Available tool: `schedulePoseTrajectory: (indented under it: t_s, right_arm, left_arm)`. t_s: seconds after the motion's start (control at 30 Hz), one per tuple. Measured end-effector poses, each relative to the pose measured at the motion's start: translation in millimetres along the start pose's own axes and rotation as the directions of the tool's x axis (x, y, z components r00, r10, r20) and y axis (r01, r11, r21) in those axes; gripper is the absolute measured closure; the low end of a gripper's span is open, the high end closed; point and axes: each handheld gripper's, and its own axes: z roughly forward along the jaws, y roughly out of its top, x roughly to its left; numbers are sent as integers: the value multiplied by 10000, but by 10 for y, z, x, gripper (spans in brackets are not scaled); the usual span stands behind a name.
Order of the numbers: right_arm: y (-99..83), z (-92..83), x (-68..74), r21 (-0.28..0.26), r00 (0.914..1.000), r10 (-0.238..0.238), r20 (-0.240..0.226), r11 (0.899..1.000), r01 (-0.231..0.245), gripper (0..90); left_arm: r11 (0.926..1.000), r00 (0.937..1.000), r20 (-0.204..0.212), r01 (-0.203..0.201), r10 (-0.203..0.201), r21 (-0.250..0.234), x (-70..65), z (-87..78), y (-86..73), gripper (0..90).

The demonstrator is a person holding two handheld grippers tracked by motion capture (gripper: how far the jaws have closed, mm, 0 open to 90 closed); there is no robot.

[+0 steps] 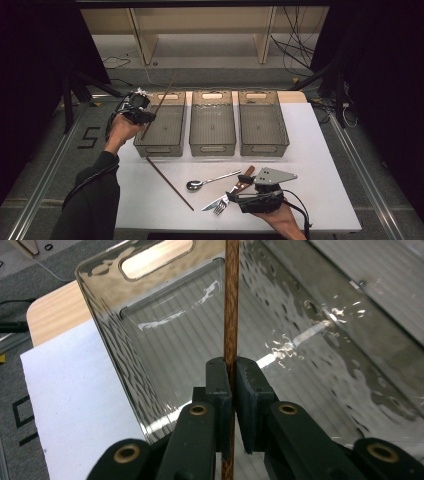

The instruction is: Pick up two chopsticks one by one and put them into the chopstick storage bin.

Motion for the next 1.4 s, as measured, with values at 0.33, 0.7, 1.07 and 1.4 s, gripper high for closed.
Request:
schedulePoseTrajectory:
  t_s: [0.33, 0.7, 1.07, 1.4]
  right_arm:
    - [-2, -3, -2, 11, 10000, 5, 11, 10000, -5, 312]
    - [-2, -4, -1, -14, 10000, 12, -6, 10000, -12, 311]
    - [0, -5, 0, -24, 10000, 42, 12, 10000, -42, 312]
    - [-2, -26, -5, -21, 10000, 13, 28, 10000, -13, 311]
  left_arm:
    - [9992, 9997, 128, 215, -219, 338, -8, 142, -77, 844]
    - [9972, 9993, 176, 317, -329, 675, -6, 226, -150, 843]
    - [9968, 9973, 238, 680, -691, 423, -34, 156, -153, 628]
    - [9933, 9849, 1297, -1157, 1143, 30, -440, -261, -194, 363]
